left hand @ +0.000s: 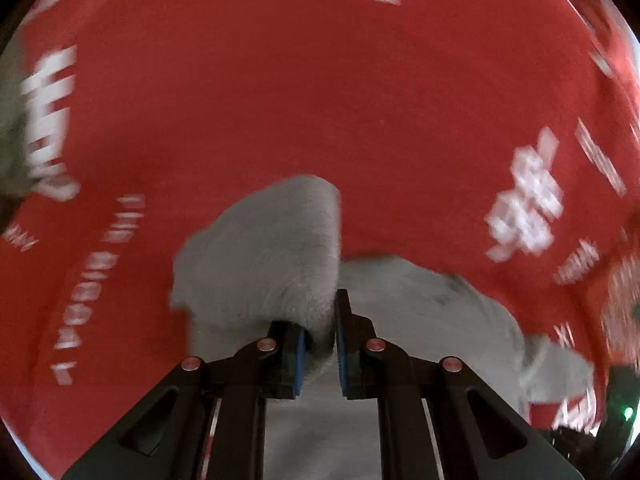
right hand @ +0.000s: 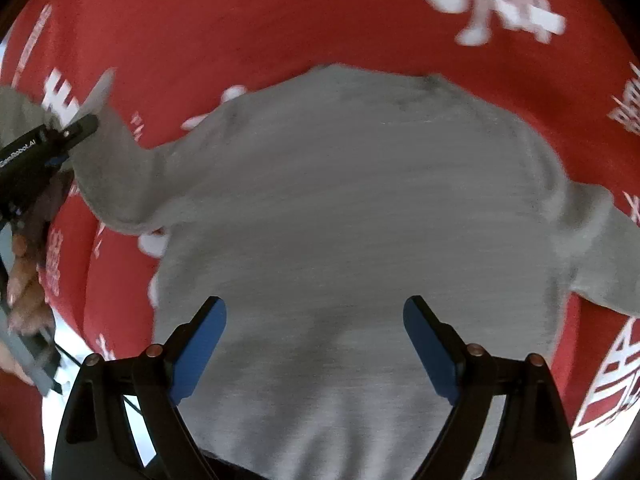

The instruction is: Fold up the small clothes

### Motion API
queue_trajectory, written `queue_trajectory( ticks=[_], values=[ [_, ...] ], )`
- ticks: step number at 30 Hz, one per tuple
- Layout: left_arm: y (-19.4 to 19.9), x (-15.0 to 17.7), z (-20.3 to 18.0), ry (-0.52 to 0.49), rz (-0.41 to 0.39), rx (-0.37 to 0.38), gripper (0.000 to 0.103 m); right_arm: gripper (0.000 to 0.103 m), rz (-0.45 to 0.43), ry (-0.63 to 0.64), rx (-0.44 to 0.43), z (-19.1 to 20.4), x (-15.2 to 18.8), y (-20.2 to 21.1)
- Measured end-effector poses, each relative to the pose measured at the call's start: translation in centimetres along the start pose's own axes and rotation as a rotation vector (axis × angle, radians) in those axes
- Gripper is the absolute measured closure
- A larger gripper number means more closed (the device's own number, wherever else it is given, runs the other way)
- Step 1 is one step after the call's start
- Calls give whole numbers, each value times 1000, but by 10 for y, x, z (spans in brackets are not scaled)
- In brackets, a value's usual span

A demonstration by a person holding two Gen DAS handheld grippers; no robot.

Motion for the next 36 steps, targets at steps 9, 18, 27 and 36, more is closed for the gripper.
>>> queue_trajectory(
  ticks=[9,18,27,36],
  values=[
    [-80,76,-100,-168,236,-87,77,11,-6,-201,41,-125,15,16],
    [-9,69,-9,-77,172,-258,26,11,-29,-72,24,-95,-22,9],
    [-45,93,77,77,269,-361,25,11,-46,379,30,66,-120,-77],
    [-54,93,76,65,280,-360,19,93,-152,269,28,52,-145,-72]
  ],
)
Point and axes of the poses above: each gripper's, at about its wrist camera, not at the fingertips, and y roughly against the way its jaws point, z to its left, x to its underside, the point moved 5 cm from there along -y, roughly the way its jaws point, and after that the axes turned 6 degrees about -x, right-handed, at the moved point
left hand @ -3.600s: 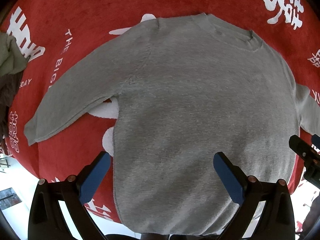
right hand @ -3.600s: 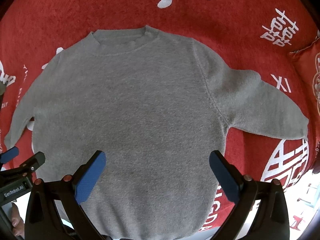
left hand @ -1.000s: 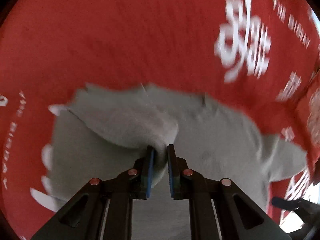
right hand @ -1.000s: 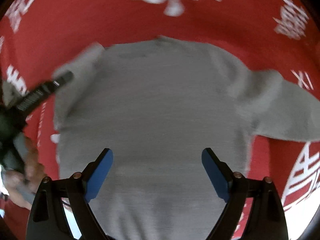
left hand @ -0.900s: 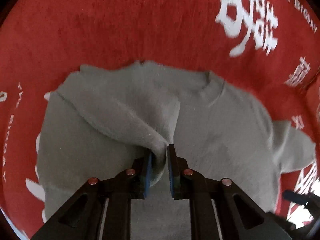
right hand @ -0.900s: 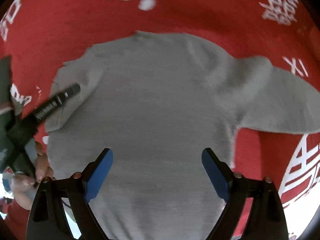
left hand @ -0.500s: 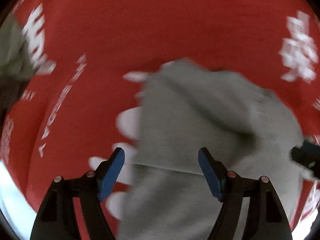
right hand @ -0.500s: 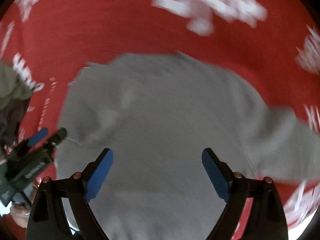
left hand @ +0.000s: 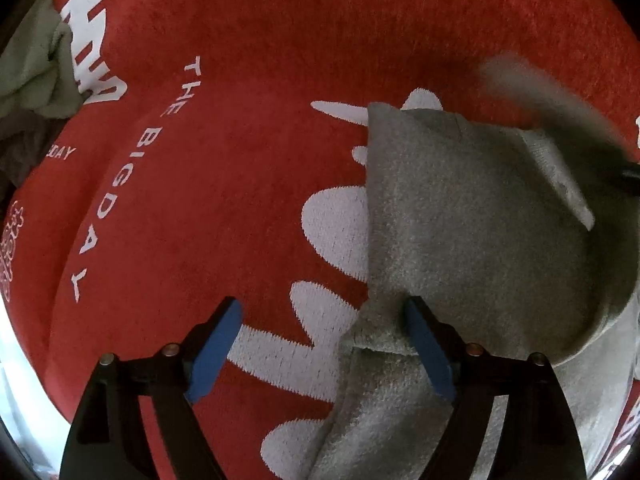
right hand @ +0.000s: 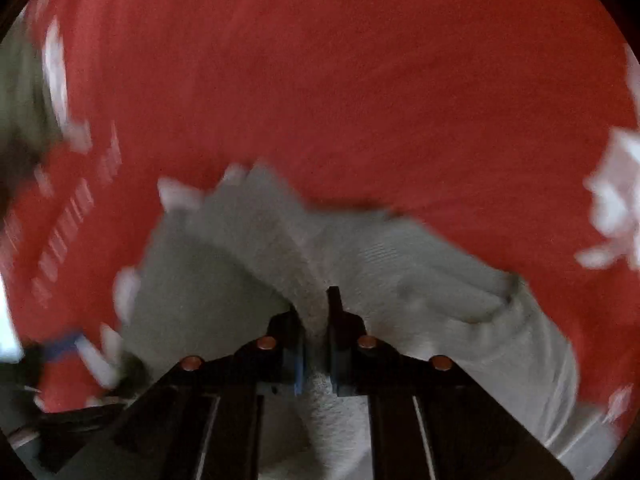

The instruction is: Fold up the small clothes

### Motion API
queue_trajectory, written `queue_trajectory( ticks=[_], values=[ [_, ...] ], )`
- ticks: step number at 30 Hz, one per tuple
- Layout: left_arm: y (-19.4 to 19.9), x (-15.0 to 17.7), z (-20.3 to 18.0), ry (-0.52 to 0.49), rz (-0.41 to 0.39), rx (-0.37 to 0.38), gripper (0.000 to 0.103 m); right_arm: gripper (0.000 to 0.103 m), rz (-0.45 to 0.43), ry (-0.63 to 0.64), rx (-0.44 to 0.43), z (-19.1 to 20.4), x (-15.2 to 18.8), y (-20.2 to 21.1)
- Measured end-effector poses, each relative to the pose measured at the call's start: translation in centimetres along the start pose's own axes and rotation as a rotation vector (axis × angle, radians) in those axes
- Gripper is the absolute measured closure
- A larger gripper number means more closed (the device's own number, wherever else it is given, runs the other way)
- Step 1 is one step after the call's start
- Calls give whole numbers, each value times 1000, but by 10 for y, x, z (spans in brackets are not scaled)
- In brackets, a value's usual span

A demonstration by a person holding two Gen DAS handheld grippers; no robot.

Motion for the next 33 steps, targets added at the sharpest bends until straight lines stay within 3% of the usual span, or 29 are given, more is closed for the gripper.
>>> queue_trajectory(
  ticks=[1,4,5,6,7,8,9,11,14,16,19,25,29,33],
  values=[
    [-3,-4,2,-4,2,-5,19,92,-57,-94,-45,-23,5,25],
    [-5,-6,0,-28,-7,-25,19,87,-109,-281,-27,-87,40,63],
    [-8,-9,2,-35,-11,-33,19,78,-109,-379,-46,-114,61,70],
    [-8,-9,0,-42,-16,-41,18,43,-92,-449,-64,-134,79,72],
    [-7,-9,-2,-48,-19,-49,18,25,-46,-530,-37,-157,101,69],
    [-7,-9,-2,-51,-20,-55,17,25,-6,-598,23,-179,122,70],
    [-6,-9,-4,-55,-21,-66,16,25,14,-650,30,-192,139,71],
    [-5,-10,-4,-60,-16,-79,15,25,28,-757,-4,-210,170,80],
    [-1,-12,-3,-59,17,-77,15,25,31,-815,-14,-212,190,97],
    [3,-13,-3,-64,24,-63,15,25,18,-780,-50,-200,184,105],
    [9,-11,-4,-80,22,-45,15,25,36,-577,-148,-164,145,103],
    [8,-3,10,-41,32,-31,15,28,130,-114,-315,-35,39,25],
    [11,2,23,-14,27,-10,15,29,182,123,-329,43,-15,-39],
    [13,10,34,-8,26,12,15,29,213,196,-339,73,-47,-73]
  ],
)
Point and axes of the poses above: each gripper's, at about its wrist camera, not at the fingertips, and y roughly against the way its jaws point, z to its left, x to its underside, the point moved 5 cm from there along -y, roughly the way its jaws point, and after that the axes turned 6 degrees about -x, right-handed, at the moved point
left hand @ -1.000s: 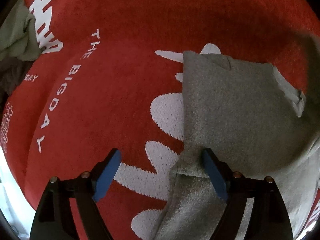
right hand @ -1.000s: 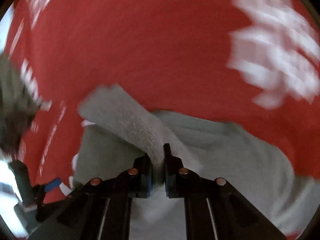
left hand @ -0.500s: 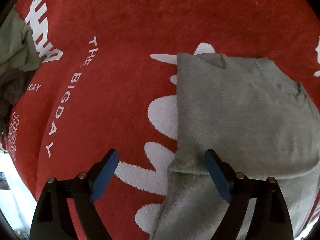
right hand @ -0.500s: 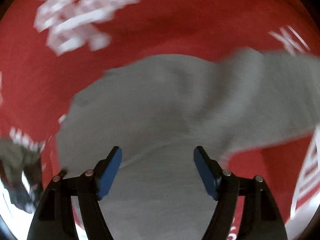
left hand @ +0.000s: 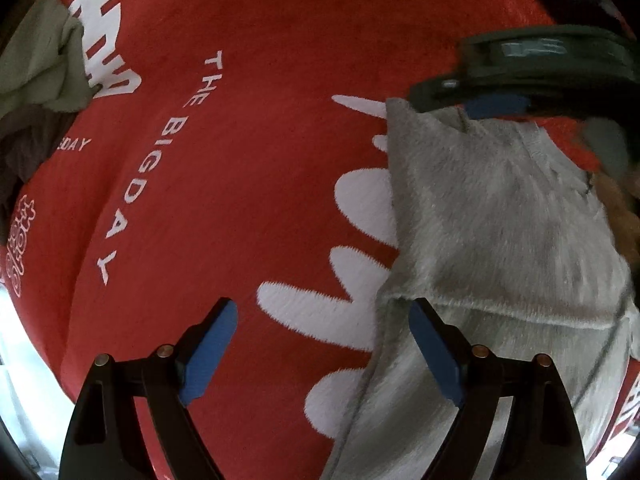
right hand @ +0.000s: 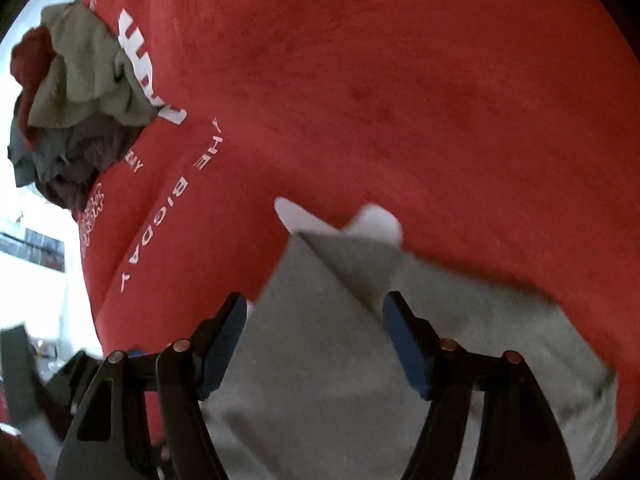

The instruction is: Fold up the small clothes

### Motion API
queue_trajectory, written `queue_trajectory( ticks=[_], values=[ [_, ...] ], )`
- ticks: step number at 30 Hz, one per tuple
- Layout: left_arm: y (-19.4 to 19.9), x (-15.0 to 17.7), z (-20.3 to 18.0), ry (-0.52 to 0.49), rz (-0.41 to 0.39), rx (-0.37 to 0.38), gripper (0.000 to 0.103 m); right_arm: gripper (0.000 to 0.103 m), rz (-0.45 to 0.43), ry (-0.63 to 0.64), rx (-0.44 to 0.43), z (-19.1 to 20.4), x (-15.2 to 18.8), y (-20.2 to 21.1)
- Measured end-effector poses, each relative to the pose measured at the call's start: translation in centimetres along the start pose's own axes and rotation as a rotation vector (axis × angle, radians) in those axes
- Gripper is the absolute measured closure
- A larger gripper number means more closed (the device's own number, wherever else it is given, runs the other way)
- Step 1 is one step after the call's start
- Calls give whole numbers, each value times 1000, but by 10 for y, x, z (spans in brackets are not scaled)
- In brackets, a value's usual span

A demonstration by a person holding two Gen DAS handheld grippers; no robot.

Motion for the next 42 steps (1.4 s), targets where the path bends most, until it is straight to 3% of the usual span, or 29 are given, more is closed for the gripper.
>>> queue_trajectory(
  ticks=[3,5,6,7,8,14,20,23,24,25,28,31,34,37,38,39,42],
  values=[
    [2,3,6,4,1,7,15,29,78,29,21,1,-9,-29],
    [4,4,11,10,-3,2,15,39,133,10,35,-3,4,-36],
    [7,4,14,13,-9,5,15,53,148,4,51,-5,4,-40],
    [8,4,15,14,-13,10,15,87,147,7,65,-6,5,-36],
    [10,4,16,13,-18,14,15,96,151,1,54,-5,5,-33],
    [13,2,11,-37,-40,-10,15,96,126,60,40,17,-15,-37],
    [11,2,-5,-54,-15,34,15,93,91,27,136,10,-18,-56],
    [18,2,-20,-61,-9,81,15,69,44,-31,130,5,1,-21],
    [20,1,-23,-60,-4,94,15,52,30,-66,124,0,14,-4],
    [22,1,-29,-59,5,110,15,44,15,-105,121,-6,27,11],
    [28,-2,-46,-71,6,131,15,44,-55,-307,106,-38,91,67],
    [32,-7,-66,-102,-11,136,15,44,-149,-625,158,-91,186,122],
    [30,-10,-85,-98,-4,153,15,44,-221,-892,175,-139,260,149],
    [28,-14,-101,-45,25,175,15,47,-331,-1045,88,-174,286,155],
    [30,-14,-105,-35,28,177,15,54,-356,-1057,77,-178,285,157],
    [32,-15,-112,-31,27,174,15,92,-379,-1045,57,-182,279,160],
    [31,-9,-128,-69,59,132,15,95,-360,-989,68,-186,269,161]
  ],
)
Point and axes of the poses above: each gripper's, at about its wrist camera, not at the fingertips, and y roughly against the way its jaws point, z to its left, x to its underside, the point moved 5 cm from there along -y, roughly the way its jaws point, and after that the axes turned 6 degrees about -x, right-handed, at the moved point
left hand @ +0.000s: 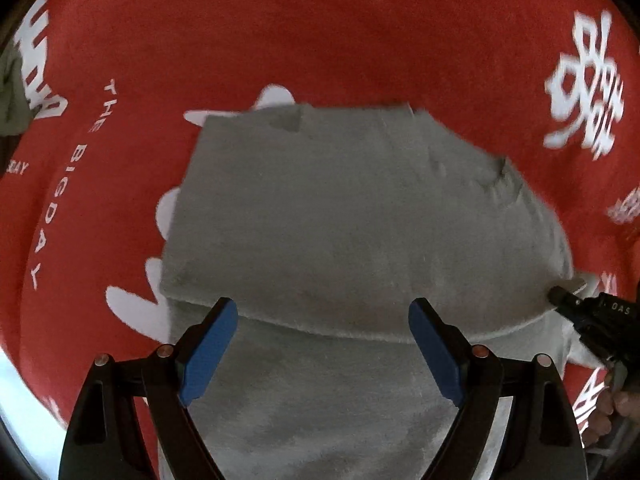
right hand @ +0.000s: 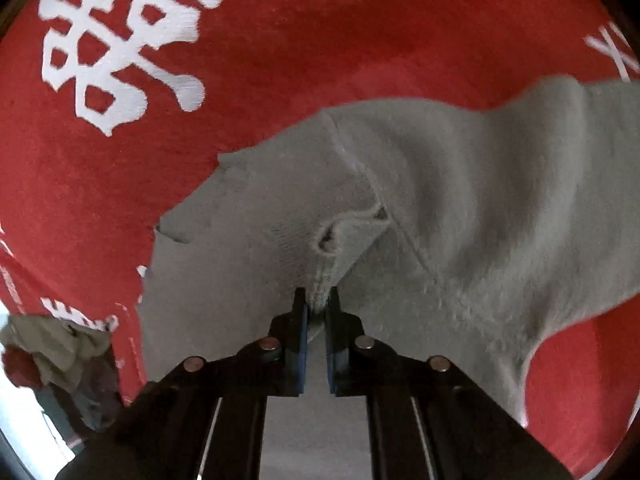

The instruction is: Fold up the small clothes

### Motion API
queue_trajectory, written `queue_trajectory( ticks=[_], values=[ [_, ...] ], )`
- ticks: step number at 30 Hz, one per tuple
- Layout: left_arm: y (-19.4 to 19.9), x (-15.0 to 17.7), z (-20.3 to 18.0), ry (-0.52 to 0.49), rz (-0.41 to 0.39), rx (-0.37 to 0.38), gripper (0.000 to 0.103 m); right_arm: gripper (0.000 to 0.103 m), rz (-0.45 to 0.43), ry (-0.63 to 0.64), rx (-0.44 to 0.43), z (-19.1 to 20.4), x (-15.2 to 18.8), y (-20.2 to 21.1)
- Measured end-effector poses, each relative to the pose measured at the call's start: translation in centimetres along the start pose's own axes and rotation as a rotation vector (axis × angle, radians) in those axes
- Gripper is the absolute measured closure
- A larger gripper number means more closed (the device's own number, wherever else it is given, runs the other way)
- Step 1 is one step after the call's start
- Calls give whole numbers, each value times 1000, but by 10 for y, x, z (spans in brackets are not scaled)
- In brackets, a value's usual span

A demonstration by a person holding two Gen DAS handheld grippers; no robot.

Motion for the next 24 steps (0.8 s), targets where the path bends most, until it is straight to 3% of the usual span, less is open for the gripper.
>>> queue_trajectory(
  ticks=[2,3,4,5,6,10,17,24],
  values=[
    [1,6,-10,-43,29,-50,15,94,40,29,54,-9,1,-4],
    [3,10,-15,-67,34,-66,15,86,55,35,61,-13,2,-3],
    [8,15,-20,-93,37,-76,15,69,62,35,55,-18,5,4],
    [12,20,-25,-114,40,-83,15,61,65,38,67,-20,6,10],
    [15,24,-29,-128,45,-89,15,47,67,46,74,-22,8,18],
    [30,49,-51,-172,94,-90,15,47,120,87,-11,-29,28,47],
    [52,90,-97,-232,160,-49,15,47,198,111,-48,-44,59,69],
    [62,125,-148,-323,209,-16,15,47,167,106,-85,-57,53,81]
  ],
)
Point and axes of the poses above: each gripper's, at about its wrist camera, not at the fingertips, and y roughly against the way its jaws point, z to its left, x to its underside, the point moved 5 cm from there along -y, roughly the way its jaws point, and after that the axes turned 6 degrees about -x, right-handed, at the moved point
